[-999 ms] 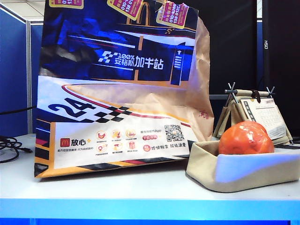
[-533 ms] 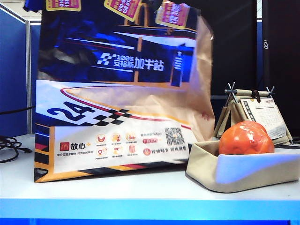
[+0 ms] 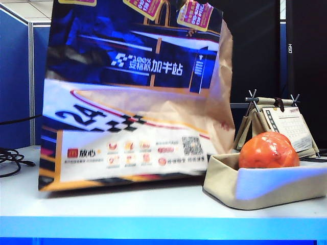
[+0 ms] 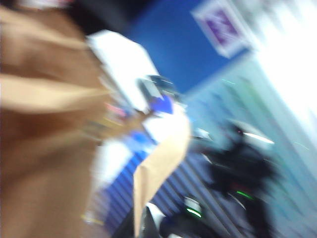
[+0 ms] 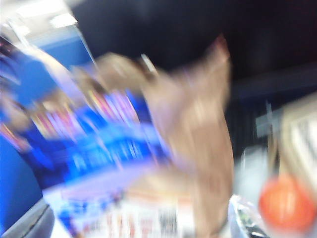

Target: Open the paper bag and put two oranges into the paper bag.

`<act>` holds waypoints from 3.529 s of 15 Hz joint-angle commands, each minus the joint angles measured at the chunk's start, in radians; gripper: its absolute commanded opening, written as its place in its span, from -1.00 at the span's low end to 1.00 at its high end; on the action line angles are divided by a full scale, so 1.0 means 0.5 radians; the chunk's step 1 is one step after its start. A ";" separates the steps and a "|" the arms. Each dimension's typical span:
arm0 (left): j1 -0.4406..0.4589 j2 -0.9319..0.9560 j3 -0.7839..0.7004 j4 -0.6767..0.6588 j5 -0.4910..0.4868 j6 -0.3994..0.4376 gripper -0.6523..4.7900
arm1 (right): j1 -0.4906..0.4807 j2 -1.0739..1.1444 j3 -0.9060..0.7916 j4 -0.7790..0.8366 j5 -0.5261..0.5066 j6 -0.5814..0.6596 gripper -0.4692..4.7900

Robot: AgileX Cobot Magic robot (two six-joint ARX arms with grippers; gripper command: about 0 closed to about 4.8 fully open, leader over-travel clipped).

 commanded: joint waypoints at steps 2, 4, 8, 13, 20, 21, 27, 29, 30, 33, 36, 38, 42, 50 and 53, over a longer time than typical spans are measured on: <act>-0.002 -0.010 0.124 0.040 0.239 -0.080 -0.78 | 0.006 0.205 -0.033 0.014 -0.077 0.072 0.97; 0.000 -0.009 0.145 0.047 0.220 -0.060 -0.78 | 0.018 0.354 -0.037 0.013 -0.163 0.071 0.97; 0.000 -0.008 0.143 -0.400 -0.072 0.430 -0.78 | 0.304 0.629 -0.120 -0.001 -0.021 -0.006 0.97; 0.000 -0.008 0.143 -0.642 -0.266 0.648 -0.78 | 0.629 0.706 -0.220 0.037 0.339 -0.053 0.97; 0.000 -0.008 0.145 -0.644 -0.262 0.653 -0.78 | 0.753 1.513 -0.218 0.614 0.507 -0.134 0.97; 0.000 -0.008 0.146 -0.655 -0.263 0.654 -0.78 | 0.754 1.611 -0.217 0.718 0.507 -0.134 0.98; 0.001 -0.008 0.147 -0.674 -0.263 0.654 -0.78 | 0.754 1.946 -0.217 1.032 0.549 -0.135 1.00; 0.002 -0.008 0.147 -0.678 -0.266 0.654 -0.78 | 0.754 2.022 -0.211 1.156 0.568 -0.134 1.00; 0.002 -0.008 0.148 -0.687 -0.282 0.658 -0.78 | 0.754 2.062 -0.204 1.204 0.567 -0.134 1.00; 0.003 -0.008 0.148 -0.736 -0.385 0.710 -0.78 | 0.754 2.217 -0.204 1.331 0.555 -0.130 1.00; 0.003 -0.008 0.148 -0.869 -0.460 0.792 -0.78 | 0.755 2.375 -0.157 1.394 0.544 -0.117 1.00; 0.003 -0.008 0.148 -0.919 -0.504 0.835 -0.78 | 0.755 2.473 -0.107 1.394 0.538 -0.117 1.00; 0.003 -0.008 0.149 -0.922 -0.504 0.850 -0.78 | 0.757 2.622 -0.044 1.392 0.351 -0.116 0.59; 0.003 -0.008 0.158 -0.900 -0.504 0.849 -0.78 | 0.756 2.627 -0.040 1.368 0.331 -0.116 -0.77; 0.003 -0.008 0.251 -0.921 -0.568 0.850 -0.78 | 0.755 2.626 0.066 1.360 0.274 -0.052 -0.83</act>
